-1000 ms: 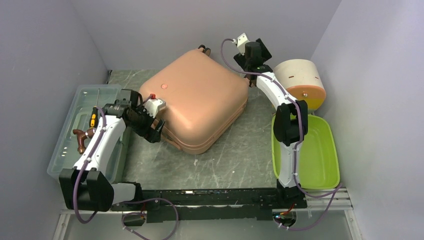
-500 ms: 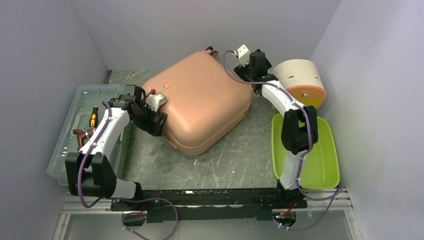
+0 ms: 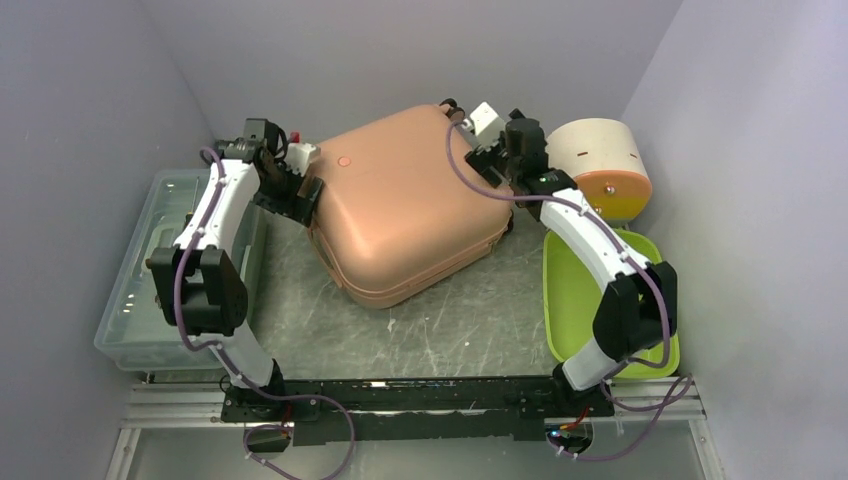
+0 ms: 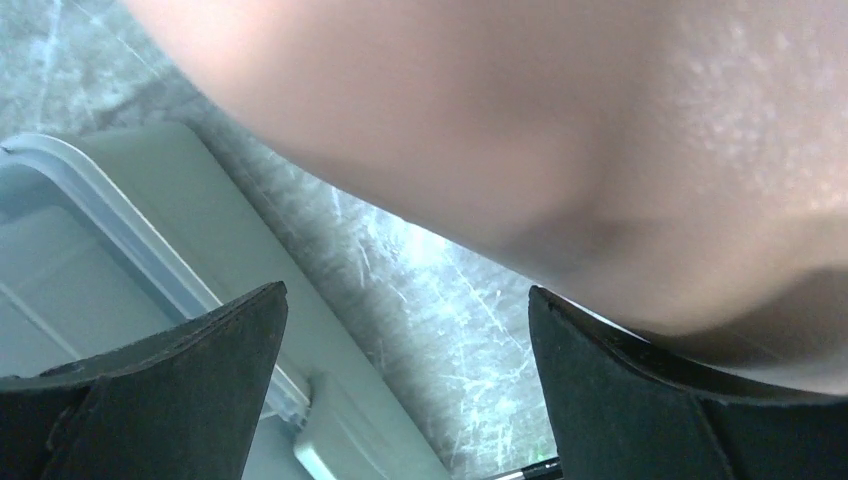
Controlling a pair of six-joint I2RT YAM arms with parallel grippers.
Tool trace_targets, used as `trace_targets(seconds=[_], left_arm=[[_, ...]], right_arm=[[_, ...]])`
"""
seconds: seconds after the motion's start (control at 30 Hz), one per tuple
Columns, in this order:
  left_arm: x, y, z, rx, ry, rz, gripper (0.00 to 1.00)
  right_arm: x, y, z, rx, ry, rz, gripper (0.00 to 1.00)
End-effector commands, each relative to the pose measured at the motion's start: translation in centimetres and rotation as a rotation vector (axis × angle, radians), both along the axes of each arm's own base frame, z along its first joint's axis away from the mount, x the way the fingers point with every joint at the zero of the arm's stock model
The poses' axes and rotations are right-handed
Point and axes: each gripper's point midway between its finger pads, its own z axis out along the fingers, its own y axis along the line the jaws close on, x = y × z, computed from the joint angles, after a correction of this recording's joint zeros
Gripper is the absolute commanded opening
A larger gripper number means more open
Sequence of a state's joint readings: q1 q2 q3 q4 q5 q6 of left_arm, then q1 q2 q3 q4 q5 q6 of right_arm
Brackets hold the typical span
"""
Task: Open, take out, and arrange the luggage
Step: Adjust the luggage at the center of the board.
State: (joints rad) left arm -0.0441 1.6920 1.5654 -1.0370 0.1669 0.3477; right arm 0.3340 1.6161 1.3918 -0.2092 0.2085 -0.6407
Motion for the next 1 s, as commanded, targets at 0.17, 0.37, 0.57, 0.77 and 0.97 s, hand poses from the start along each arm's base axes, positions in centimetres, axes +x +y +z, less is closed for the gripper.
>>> trace_targets(seconds=[0.17,0.37,0.57,0.77,0.97], left_arm=[[4.3,-4.1,6.2,-0.150,-0.205,-0.033,0.97],[-1.9,-6.9,11.9,-0.217,-0.299,-0.246,0.99],[-8.8,-11.5,13.0,-0.203,-0.378,-0.519,0.99],[-10.0,-13.6,12.5,-0.177,-0.345,-0.624,1.00],[-8.0,-16.2,10.3,-0.042,-0.318,-0.655,0.99]], right_arm=[[-8.5,8.6,-8.1,0.131,0.376,0.232,0.99],[-4.9,5.4,-4.7,0.131,0.234,0.062,1.00],[-0.8,-0.2,-1.2,0.170,0.117,-0.153,1.00],[1.7,-3.5,-2.9,0.095,0.119,-0.275,1.00],[2.3,-3.4,-5.3,0.062,0.168,-0.261,1.00]])
